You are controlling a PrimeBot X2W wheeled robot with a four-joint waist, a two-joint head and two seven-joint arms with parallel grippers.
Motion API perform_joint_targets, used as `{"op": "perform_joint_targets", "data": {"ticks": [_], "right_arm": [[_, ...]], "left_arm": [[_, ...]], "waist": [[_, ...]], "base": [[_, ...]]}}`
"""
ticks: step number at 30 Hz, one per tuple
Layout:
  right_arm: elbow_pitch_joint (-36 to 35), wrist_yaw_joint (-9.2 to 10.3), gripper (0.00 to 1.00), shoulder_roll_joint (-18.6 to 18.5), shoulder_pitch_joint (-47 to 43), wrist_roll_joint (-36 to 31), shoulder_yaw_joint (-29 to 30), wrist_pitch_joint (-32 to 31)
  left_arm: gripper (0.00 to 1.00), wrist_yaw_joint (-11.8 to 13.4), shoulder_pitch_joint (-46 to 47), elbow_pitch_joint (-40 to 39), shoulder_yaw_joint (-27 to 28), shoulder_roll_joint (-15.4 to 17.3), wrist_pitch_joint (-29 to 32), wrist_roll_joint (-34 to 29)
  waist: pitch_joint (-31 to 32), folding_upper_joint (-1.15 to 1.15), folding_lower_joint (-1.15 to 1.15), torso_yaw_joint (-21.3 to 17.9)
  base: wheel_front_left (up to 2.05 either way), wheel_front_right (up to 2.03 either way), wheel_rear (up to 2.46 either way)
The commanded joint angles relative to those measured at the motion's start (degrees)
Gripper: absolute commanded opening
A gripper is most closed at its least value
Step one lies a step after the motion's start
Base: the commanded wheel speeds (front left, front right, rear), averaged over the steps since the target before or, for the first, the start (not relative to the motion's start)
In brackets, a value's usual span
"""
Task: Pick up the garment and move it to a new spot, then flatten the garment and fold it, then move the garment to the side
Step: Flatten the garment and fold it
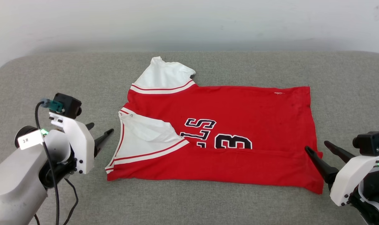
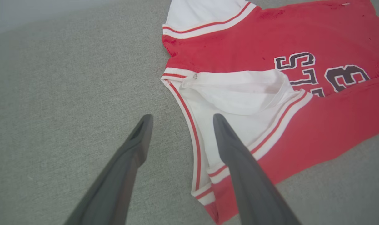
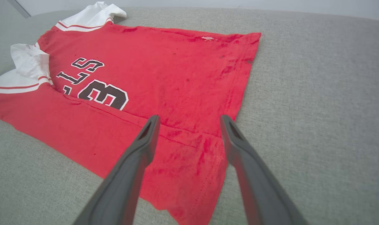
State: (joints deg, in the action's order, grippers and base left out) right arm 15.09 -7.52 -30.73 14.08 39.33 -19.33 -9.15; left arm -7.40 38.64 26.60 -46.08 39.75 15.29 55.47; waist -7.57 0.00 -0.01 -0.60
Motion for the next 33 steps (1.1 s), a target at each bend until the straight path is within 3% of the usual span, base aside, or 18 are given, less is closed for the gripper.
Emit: {"op": "perform_joint_targets", "data": {"ticks": [1,9,12,33], "right_arm": [[-0.36,0.07,1.00,0.37,-0.60,-0.38,0.32,-0.12],[-2.02,0.07,1.00,1.40,-1.29,-1.33,1.61,-1.49],[-2.37,0.06,1.00,1.61,-1.03,-1.56,1.78,-1.82],[-2.36,0.06,1.00,2.69,1.97,-1.93,1.01,-1.88]], "left_arm": [[1.00,-0.02,1.00,-1.13,-0.74,0.55,2.06,0.56],[1.00,0.10,3.36,-4.74,-4.20,2.00,16.56,4.01],[1.00,0.18,3.15,-4.05,-5.15,1.81,18.77,4.20],[1.00,0.00,-1.07,5.01,-14.08,-2.61,22.39,4.46]], "waist": [[0.21,0.00,0.01,0.22],[0.00,0.00,0.01,0.04],[-0.50,0.00,0.01,-0.48],[-4.45,0.00,0.01,-2.93]], "base": [[0.00,0.00,0.00],[0.00,0.00,0.00],[0.00,0.00,0.00],[0.00,0.00,0.00]]}}
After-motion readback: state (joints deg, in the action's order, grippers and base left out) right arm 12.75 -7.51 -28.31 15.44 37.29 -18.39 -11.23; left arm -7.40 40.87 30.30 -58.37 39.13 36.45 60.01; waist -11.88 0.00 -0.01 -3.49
